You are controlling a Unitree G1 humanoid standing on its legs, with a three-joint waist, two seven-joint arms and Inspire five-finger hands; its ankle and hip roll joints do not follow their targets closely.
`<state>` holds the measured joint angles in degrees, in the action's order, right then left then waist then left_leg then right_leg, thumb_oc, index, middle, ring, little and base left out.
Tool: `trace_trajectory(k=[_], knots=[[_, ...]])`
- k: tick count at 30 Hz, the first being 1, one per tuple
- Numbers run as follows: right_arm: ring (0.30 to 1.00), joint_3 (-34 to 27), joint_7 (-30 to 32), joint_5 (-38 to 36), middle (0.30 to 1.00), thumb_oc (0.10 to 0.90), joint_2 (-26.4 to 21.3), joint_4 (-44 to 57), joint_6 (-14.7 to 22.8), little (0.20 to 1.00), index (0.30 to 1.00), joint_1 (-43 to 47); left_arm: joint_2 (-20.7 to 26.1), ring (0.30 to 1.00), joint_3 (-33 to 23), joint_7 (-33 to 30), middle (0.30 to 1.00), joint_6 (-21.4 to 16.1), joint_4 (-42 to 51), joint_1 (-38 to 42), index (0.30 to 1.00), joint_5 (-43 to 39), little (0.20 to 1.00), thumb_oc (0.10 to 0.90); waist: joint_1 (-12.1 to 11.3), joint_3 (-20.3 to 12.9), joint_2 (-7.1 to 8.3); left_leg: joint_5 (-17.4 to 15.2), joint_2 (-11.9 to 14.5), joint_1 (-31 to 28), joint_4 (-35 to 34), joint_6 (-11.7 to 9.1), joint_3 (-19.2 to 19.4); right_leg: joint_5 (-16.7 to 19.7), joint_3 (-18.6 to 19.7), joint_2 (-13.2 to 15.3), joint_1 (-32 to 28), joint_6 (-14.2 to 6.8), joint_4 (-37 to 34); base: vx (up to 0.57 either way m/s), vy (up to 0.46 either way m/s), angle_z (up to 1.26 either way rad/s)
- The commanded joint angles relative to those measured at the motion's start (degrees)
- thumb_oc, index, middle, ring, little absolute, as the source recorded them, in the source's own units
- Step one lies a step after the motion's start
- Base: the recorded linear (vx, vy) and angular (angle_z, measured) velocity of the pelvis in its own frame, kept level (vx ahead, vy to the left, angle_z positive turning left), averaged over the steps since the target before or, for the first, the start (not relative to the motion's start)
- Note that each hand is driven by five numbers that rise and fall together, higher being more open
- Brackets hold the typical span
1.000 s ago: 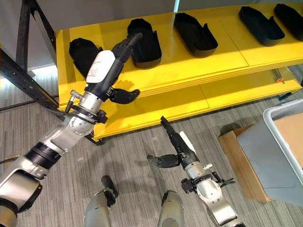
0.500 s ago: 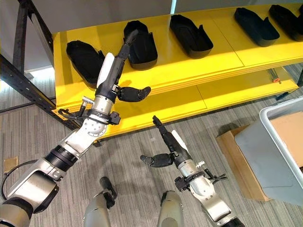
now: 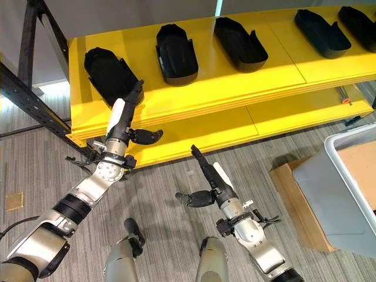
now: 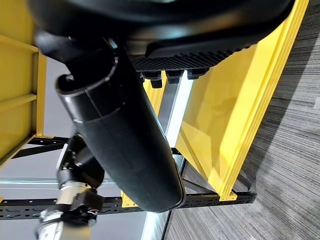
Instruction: Move parts from the plastic box to the shelf.
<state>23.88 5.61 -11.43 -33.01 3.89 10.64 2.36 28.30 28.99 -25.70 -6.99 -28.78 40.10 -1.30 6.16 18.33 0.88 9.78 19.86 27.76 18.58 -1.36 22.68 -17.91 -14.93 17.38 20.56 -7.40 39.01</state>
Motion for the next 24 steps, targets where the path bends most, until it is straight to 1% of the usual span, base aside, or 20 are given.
trace_trajectory(k=[1,5,6,8,13,15,16,24], knots=[[1.000,-2.8,1.0,-0.7,1.000,0.900,-0.1,4.1,5.2,1.000,1.000,6.3,2.1,1.000,-4.3,-2.5,1.000,-3.3,2.1,7.2,1.000,5.0,1.000,0.900,1.2,0.5,-0.30,-6.0,7.3,-0.4,10.2,-6.6,-4.5,2.9,-1.4,-2.7,-9.6,2.6,-9.6,0.00,0.000,0.00],[1.000,-2.8,0.8,-0.8,1.000,0.900,-0.2,4.1,5.4,1.000,1.000,6.1,2.5,1.000,-4.7,-2.9,1.000,-3.0,-1.2,7.4,1.000,5.0,1.000,0.900,1.4,0.6,-0.23,-6.2,7.3,-0.2,10.2,-6.6,-4.4,2.8,-1.4,-2.6,-9.2,2.6,-9.1,0.00,0.000,0.00],[1.000,-2.7,0.5,-1.1,1.000,0.900,-0.4,4.3,5.6,1.000,1.000,5.9,3.1,1.000,-4.5,-2.9,1.000,-2.8,-4.0,8.6,1.000,5.1,1.000,0.900,1.8,0.6,-0.20,-6.2,7.4,-0.2,10.1,-6.6,-4.3,2.9,-1.1,-2.6,-8.8,2.5,-9.1,0.00,0.000,0.00],[1.000,-2.7,0.5,-1.1,1.000,0.900,-0.4,4.3,5.6,1.000,1.000,5.9,3.1,1.000,-4.5,-2.9,1.000,-2.8,-4.1,8.7,1.000,5.1,1.000,0.900,1.8,0.6,-0.19,-6.2,7.4,-0.2,10.1,-6.6,-4.3,2.9,-1.1,-2.6,-8.8,2.5,-9.1,0.00,0.000,0.00],[1.000,-3.2,0.0,-1.2,1.000,0.900,-1.0,4.9,5.9,1.000,1.000,4.8,3.6,1.000,-3.5,-2.8,1.000,-2.4,-9.3,11.8,1.000,5.4,1.000,0.900,2.8,0.5,-0.06,-6.3,7.7,-0.1,10.3,-6.6,-4.1,2.9,-0.6,-2.8,-8.4,2.5,-9.0,0.00,-0.001,-0.02],[1.000,-3.3,0.0,-1.2,1.000,0.900,-1.0,5.0,5.9,1.000,1.000,4.7,3.6,1.000,-3.4,-2.8,1.000,-2.5,-9.5,11.9,1.000,5.4,1.000,0.900,2.7,0.5,-0.07,-6.3,7.7,-0.1,10.3,-6.6,-4.1,2.9,-0.6,-2.8,-8.4,2.5,-9.0,0.01,-0.001,-0.09],[1.000,-3.6,-0.4,-1.5,1.000,0.900,-1.3,5.3,6.0,1.000,1.000,4.3,3.8,1.000,-2.8,-2.3,1.000,-2.3,-12.0,13.6,1.000,5.5,1.000,0.900,3.3,0.5,0.06,-6.3,7.8,0.0,10.2,-6.6,-4.0,3.0,-0.3,-2.9,-8.1,2.4,-9.1,0.02,-0.001,-0.07],[1.000,-4.7,-1.1,-1.9,1.000,0.900,-1.5,5.9,6.4,1.000,1.000,2.4,4.6,1.000,-2.4,-2.4,1.000,-2.2,-13.7,15.5,1.000,6.2,1.000,0.900,3.8,0.4,0.28,-6.6,7.8,0.6,10.5,-6.6,-4.1,3.1,0.0,-2.9,-7.7,2.4,-9.2,0.01,-0.001,-0.02]])
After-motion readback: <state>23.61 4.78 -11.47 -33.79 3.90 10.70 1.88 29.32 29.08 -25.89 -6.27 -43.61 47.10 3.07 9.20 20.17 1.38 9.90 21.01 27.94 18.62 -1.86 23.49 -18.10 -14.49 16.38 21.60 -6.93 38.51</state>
